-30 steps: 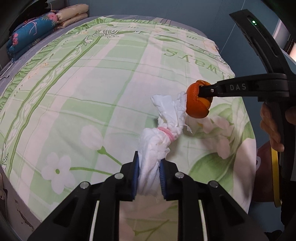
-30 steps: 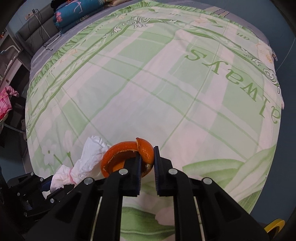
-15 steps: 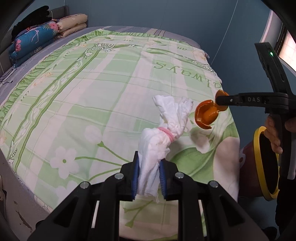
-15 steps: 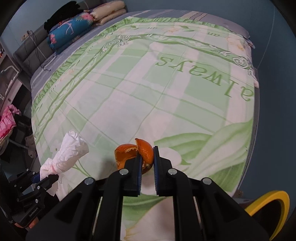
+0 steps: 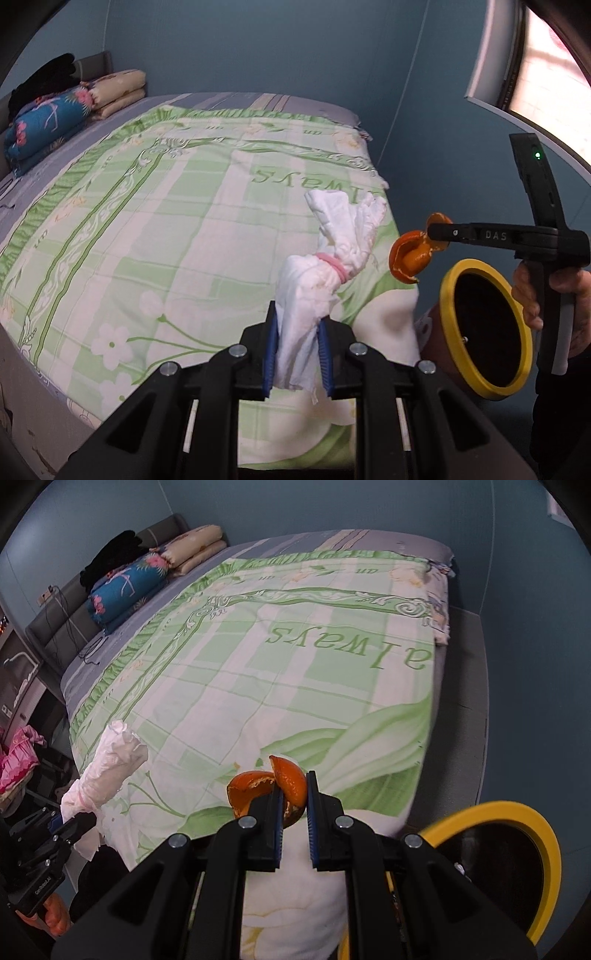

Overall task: Collect trash
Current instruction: 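Lift and carry the white tissue and orange peel in both tools over the bin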

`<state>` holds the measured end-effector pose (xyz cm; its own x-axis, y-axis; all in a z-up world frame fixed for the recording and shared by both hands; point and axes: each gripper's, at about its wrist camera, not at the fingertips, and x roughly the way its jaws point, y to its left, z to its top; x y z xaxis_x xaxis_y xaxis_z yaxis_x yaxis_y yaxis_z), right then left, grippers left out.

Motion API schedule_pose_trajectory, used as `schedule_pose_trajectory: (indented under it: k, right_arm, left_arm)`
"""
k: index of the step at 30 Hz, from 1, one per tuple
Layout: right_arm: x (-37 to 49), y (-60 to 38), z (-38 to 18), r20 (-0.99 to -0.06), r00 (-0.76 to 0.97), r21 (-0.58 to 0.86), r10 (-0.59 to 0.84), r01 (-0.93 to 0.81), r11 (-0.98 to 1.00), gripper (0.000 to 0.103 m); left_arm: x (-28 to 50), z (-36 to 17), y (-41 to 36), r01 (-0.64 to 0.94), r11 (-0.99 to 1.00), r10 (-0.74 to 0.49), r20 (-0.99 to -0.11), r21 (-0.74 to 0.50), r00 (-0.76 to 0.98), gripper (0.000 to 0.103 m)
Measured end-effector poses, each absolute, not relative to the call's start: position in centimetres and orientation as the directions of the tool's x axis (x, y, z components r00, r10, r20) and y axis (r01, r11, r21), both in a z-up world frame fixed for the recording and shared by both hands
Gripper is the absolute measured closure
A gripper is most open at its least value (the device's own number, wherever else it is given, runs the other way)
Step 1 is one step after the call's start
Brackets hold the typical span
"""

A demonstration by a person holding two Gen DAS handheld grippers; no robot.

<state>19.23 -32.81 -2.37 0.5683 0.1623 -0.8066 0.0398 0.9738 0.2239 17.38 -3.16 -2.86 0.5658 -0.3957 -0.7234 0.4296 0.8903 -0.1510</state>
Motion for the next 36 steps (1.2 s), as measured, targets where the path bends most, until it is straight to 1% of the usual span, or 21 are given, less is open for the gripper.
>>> schedule_pose_trajectory:
  k: [11,19,24,33,36]
  right_arm:
    - [12.5,-38.3,-1.3,-0.775,0.623,0.245,0.108,0.139,0.96,0.093]
    - [7.6,-43.2,-1.4,-0.757,0.652,0.257,0.031,0.254,0.932,0.093]
    - [5.1,-45.7,-2.2,-0.754,0.657,0.255,-0.012,0.31,0.916,0.093]
    - [4.2,-47.8,-4.0,-0.764,0.643,0.259,-0.043,0.367,0.893,0.093]
    - [3.8,-48.5,-4.8,-0.776,0.629,0.255,-0.055,0.391,0.884,0.093]
  left_arm:
    - [14.1,-0.2,-9.0,0.546,0.828,-0.472,-0.681,-0.124,0.561,0.085]
    - [12.4,0.4,-14.4,0.62,0.779,-0.51,-0.668,-0.092,0.542,0.085]
    - [11.9,0.2,-17.5,0.657,0.751,-0.524,-0.669,-0.071,0.526,0.085]
    - [12.1,-1.8,-22.9,0.709,0.699,-0.554,-0.699,-0.095,0.452,0.085]
    - [12.6,-2.9,-24.4,0.712,0.692,-0.557,-0.716,-0.12,0.421,0.085]
